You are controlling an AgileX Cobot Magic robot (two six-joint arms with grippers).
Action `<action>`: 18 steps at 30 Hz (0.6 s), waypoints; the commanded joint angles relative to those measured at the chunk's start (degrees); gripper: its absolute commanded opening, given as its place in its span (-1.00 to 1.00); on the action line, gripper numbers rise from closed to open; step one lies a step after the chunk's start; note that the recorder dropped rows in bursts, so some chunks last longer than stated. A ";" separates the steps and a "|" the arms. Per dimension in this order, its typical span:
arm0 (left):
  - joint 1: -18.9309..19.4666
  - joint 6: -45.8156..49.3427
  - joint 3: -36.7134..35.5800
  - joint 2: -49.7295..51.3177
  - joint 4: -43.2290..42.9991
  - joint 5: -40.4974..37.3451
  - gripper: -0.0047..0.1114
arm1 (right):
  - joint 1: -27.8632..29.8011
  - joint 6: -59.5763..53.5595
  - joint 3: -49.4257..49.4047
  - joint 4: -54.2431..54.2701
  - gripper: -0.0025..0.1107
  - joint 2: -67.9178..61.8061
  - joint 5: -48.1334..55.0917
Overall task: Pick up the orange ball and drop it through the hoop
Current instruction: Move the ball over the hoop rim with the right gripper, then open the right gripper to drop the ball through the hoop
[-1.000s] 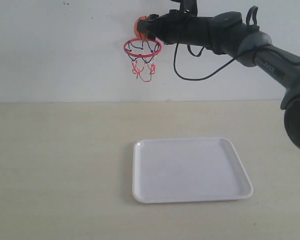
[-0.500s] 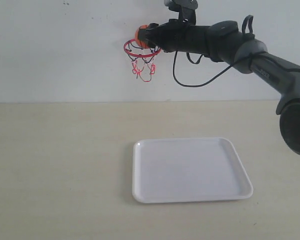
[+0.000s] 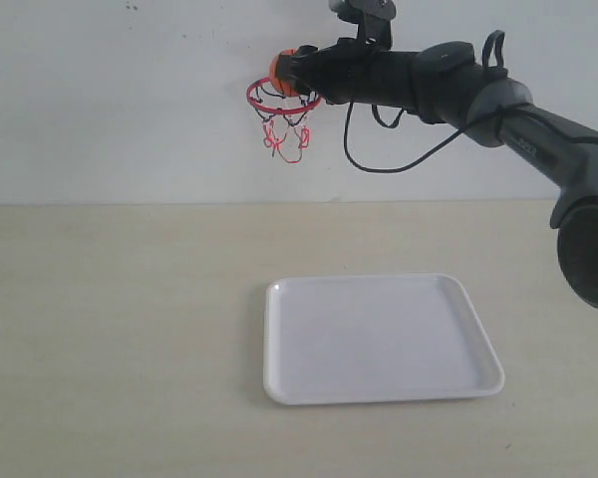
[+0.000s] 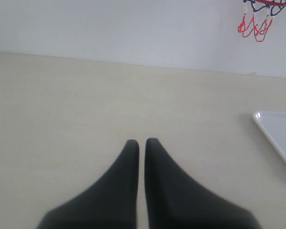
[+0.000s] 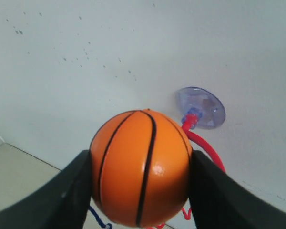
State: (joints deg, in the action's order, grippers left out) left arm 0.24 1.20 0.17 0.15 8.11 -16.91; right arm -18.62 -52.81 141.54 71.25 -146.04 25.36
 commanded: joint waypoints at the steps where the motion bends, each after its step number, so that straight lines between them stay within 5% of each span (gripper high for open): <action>1: -0.24 -0.37 -0.17 -0.15 -0.20 -0.01 -0.85 | 0.10 0.17 0.38 0.21 0.04 0.29 -0.07; 2: -0.24 -0.37 -0.17 -0.15 -0.20 -0.01 -0.85 | 0.10 1.42 0.38 0.21 0.40 0.29 -1.09; 5: -0.24 -0.37 -0.17 -0.15 -0.20 -0.01 -0.85 | 0.10 6.83 0.38 0.21 0.28 0.29 -1.34; 8: -0.24 -0.37 -0.17 -0.15 -0.20 -0.01 -0.85 | 0.36 11.16 0.38 0.34 -0.93 0.29 0.12; 13: -0.24 -0.37 -0.17 -0.15 -0.20 -0.01 -0.85 | 2.93 11.27 0.38 -0.04 -0.91 1.56 3.76; 18: -0.24 -0.37 -0.17 -0.15 -0.20 -0.01 -0.85 | 9.24 17.77 0.38 -9.04 -0.96 4.83 18.80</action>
State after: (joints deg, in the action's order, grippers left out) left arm 0.24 1.20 0.17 0.15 8.11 -16.91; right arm -11.51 -38.57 141.54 66.25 -142.80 37.64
